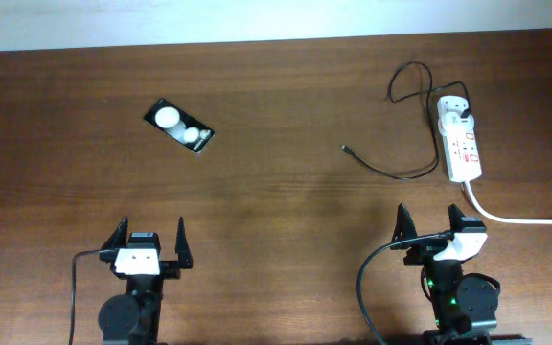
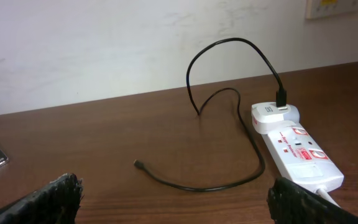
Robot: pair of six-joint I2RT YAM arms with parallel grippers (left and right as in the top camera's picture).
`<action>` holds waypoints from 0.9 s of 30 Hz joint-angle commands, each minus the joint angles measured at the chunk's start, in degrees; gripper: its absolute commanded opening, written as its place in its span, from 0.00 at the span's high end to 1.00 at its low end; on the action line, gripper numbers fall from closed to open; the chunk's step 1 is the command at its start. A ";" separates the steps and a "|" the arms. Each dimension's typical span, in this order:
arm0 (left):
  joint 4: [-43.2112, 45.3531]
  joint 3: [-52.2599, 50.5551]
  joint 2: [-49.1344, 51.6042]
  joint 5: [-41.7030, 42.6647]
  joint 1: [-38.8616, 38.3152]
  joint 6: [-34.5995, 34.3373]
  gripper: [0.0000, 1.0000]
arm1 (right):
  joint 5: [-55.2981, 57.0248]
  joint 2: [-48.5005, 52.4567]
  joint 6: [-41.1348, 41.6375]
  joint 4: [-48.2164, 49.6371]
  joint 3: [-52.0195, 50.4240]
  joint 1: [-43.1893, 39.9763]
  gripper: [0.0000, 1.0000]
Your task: Plug charger to phone and switch on socket
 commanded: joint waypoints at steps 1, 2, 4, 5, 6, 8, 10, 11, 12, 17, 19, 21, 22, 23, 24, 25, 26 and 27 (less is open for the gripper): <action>-0.04 -0.37 -0.35 -0.55 -0.07 0.92 0.01 | -0.26 -0.50 -0.59 -0.35 -0.31 -0.37 0.01; -0.04 -0.37 -0.35 -0.55 -0.07 0.92 0.01 | -0.26 -0.50 -0.59 -0.35 -0.31 -0.37 0.01; -0.04 -0.37 -0.35 -0.55 -0.07 0.92 0.01 | -0.26 -0.50 -0.59 -0.33 -0.31 -0.37 0.01; -0.04 -0.37 -0.35 -0.55 -0.07 0.92 0.01 | -0.26 -0.50 -0.59 -0.33 -0.31 -0.37 0.01; -0.04 -0.37 -0.35 -0.55 -0.07 0.92 0.01 | -0.26 -0.50 -0.59 -0.35 -0.31 -0.37 0.01; -0.04 -0.37 -0.35 -0.55 -0.07 0.92 0.01 | -0.26 -0.50 -0.59 -0.35 -0.31 -0.37 0.01; -0.04 -0.37 -0.35 -0.55 -0.07 0.92 0.01 | -0.26 -0.50 -0.59 -0.35 -0.31 -0.37 0.01; -0.04 -0.37 -0.35 -0.55 -0.07 0.92 0.01 | -0.26 -0.50 -0.61 -0.35 -0.31 -0.37 0.01; -0.04 -0.37 -0.35 -0.57 -0.07 0.92 0.01 | -0.26 -0.50 -0.59 -0.35 -0.31 -0.37 0.01; 5.33 -0.37 -0.35 -1.46 -0.07 1.33 0.01 | -0.26 -0.50 -0.59 -0.35 -0.31 -0.37 0.01; 9.31 -0.33 -0.35 -0.46 -0.11 1.31 0.01 | -0.26 -0.50 -0.59 -0.35 -0.31 -0.37 0.01; 12.98 -0.33 -0.35 2.67 -0.11 1.29 0.01 | -0.26 -0.50 -0.59 -0.35 -0.31 -0.37 0.01; 15.76 -0.33 -0.35 5.07 -0.11 1.29 0.01 | -0.26 -0.50 -0.59 -0.33 -0.31 -0.37 0.01; 18.08 -0.33 -0.35 6.97 -0.11 1.29 0.01 | -0.26 -0.50 -0.59 -0.35 -0.31 -0.37 0.01; 19.93 -0.33 -0.35 8.79 -0.11 1.29 0.01 | -0.26 -0.50 -0.59 -0.33 -0.31 -0.37 0.01; 21.40 -0.33 -0.35 10.34 -0.11 1.29 0.01 | -0.26 -0.50 -0.59 -0.35 -0.31 -0.37 0.01; 22.71 -0.33 -0.35 11.80 -0.11 1.29 0.01 | -0.26 -0.50 -0.59 -0.33 -0.31 -0.37 0.01; 23.69 -0.33 -0.35 12.57 -0.11 1.27 0.01 | -0.26 -0.50 -0.59 -0.35 -0.31 -0.37 0.01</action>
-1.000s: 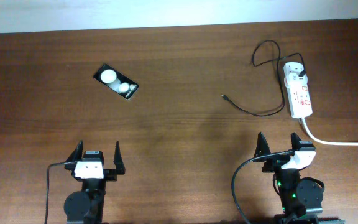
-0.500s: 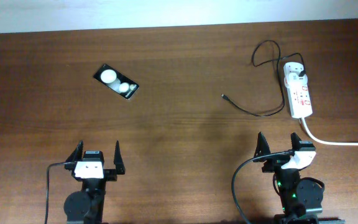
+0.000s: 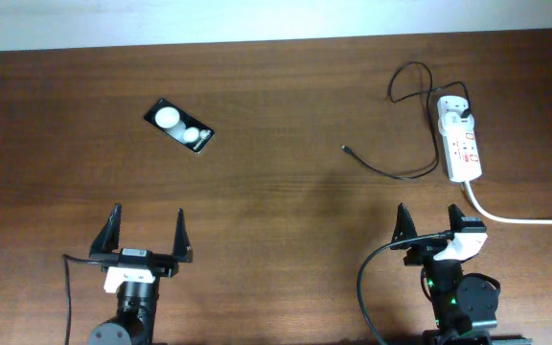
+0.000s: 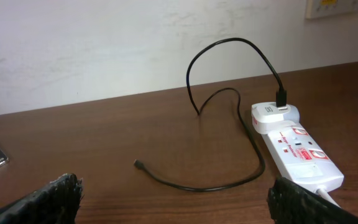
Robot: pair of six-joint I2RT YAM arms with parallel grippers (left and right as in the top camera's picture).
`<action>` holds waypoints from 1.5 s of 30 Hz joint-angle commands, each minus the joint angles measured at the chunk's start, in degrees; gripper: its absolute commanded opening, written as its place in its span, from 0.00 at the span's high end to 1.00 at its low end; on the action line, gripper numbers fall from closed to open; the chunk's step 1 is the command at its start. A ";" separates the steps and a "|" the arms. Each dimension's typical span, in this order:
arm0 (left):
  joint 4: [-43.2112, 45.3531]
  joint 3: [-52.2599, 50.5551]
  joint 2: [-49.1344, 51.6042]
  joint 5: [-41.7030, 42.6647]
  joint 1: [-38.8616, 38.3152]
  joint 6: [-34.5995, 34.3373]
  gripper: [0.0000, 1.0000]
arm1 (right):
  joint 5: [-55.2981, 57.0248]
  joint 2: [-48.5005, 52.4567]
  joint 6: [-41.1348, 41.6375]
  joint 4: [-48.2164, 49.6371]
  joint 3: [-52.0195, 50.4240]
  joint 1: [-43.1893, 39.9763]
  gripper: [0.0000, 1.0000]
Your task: Plug charger to phone and switch on socket
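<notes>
A black phone [image 3: 179, 126] with white round pieces on it lies tilted at the far left of the table; its corner shows at the right wrist view's left edge. A white socket strip [image 3: 461, 140] lies at the far right, with a white charger [image 4: 275, 115] plugged in. The black cable [image 4: 229, 134] loops back and ends in a free plug tip [image 3: 345, 149] on the wood. My left gripper [image 3: 148, 233] stands open at the near left. My right gripper [image 3: 427, 221] stands open at the near right, short of the cable.
The strip's white mains lead [image 3: 520, 218] runs off to the right edge, close by the right gripper. A pale wall [image 4: 135, 43] stands behind the table's far edge, with a wall plate [image 4: 334, 7] at upper right.
My left gripper has opened wider and its wrist sits lower toward the near edge. The right arm, phone, cable and socket strip have not moved.
</notes>
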 commanded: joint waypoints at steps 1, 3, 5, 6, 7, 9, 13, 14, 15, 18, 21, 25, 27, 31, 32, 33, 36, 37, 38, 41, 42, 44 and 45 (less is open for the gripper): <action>2.91 -0.04 -0.33 5.25 -0.11 1.07 0.01 | -0.26 -0.50 -0.55 -0.35 -0.31 -0.37 0.01; 5.46 -0.04 -0.33 4.66 -0.11 1.07 0.01 | -0.26 -0.50 -0.55 -0.33 -0.31 -0.37 0.01; 6.58 -0.04 -0.33 4.66 -0.11 1.07 0.01 | -0.26 -0.50 -0.55 -0.35 -0.31 -0.37 0.01; 6.54 -0.04 -0.33 4.68 -0.11 1.05 0.01 | -0.26 -0.50 -0.55 -0.35 -0.31 -0.37 0.01; 6.54 -0.04 -0.33 4.70 -0.11 1.03 0.01 | -0.26 -0.50 -0.55 -0.35 -0.31 -0.37 0.01; 6.88 -0.04 -0.33 4.68 -0.11 1.05 0.01 | -0.26 -0.50 -0.55 -0.35 -0.31 -0.37 0.01; 6.97 -0.04 -0.33 4.87 -0.11 1.05 0.01 | -0.26 -0.50 -0.55 -0.33 -0.31 -0.37 0.01; 6.97 -0.04 -0.33 4.87 -0.11 1.03 0.01 | -0.26 -0.50 -0.55 -0.35 -0.31 -0.37 0.01; 6.99 -0.04 -0.33 4.87 -0.11 1.01 0.01 | -0.26 -0.50 -0.55 -0.33 -0.31 -0.37 0.01; 7.45 -0.04 -0.33 4.81 -0.11 0.09 0.01 | -0.26 -0.50 -0.55 -0.35 -0.31 -0.37 0.01; 11.17 -0.04 -0.33 2.73 -0.11 -0.02 0.01 | -0.26 -0.50 -0.55 -0.33 -0.31 -0.37 0.01; 15.23 -0.04 -0.31 -1.31 -0.11 -0.02 0.01 | -0.26 -0.50 -0.55 -0.35 -0.31 -0.37 0.01; 15.98 -0.04 -0.31 -3.08 -0.11 0.00 0.01 | -0.26 -0.50 -0.57 -0.33 -0.31 -0.37 0.01; 23.28 -0.04 1.18 -7.15 -0.11 0.02 0.01 | -0.26 -0.50 -0.55 -0.33 -0.31 -0.37 0.01; 23.96 -0.04 1.99 -7.85 -0.11 0.00 0.01 | -0.26 -0.50 -0.55 -0.33 -0.31 -0.37 0.01; 23.67 -0.04 2.54 -7.87 -0.11 0.02 0.01 | -0.26 -0.50 -0.55 -0.33 -0.31 -0.37 0.02; 24.52 -0.04 2.64 -7.82 -0.11 0.00 0.01 | -0.26 -0.50 -0.55 -0.35 -0.31 -0.37 0.01; 24.55 -0.04 2.64 -7.85 -0.11 0.02 0.01 | -0.26 -0.50 -0.55 -0.35 -0.31 -0.37 0.01; 24.72 -0.04 2.64 -7.93 -0.11 0.04 0.01 | -0.26 -0.50 -0.55 -0.33 -0.31 -0.37 0.01; 23.50 0.17 2.67 -4.20 -0.11 -0.02 0.01 | -0.26 -0.50 -0.57 -0.35 -0.31 -0.37 0.01; 18.12 1.40 2.67 -3.23 -0.11 0.00 0.01 | -0.26 -0.50 -0.55 -0.33 -0.31 -0.37 0.01; 0.48 7.41 2.95 -3.08 -0.11 0.00 0.01 | -0.26 -0.50 -0.55 -0.33 -0.31 -0.37 0.01; -7.78 12.00 3.85 -2.86 -0.11 -0.02 0.01 | -0.26 -0.50 -0.55 -0.33 -0.31 -0.37 0.01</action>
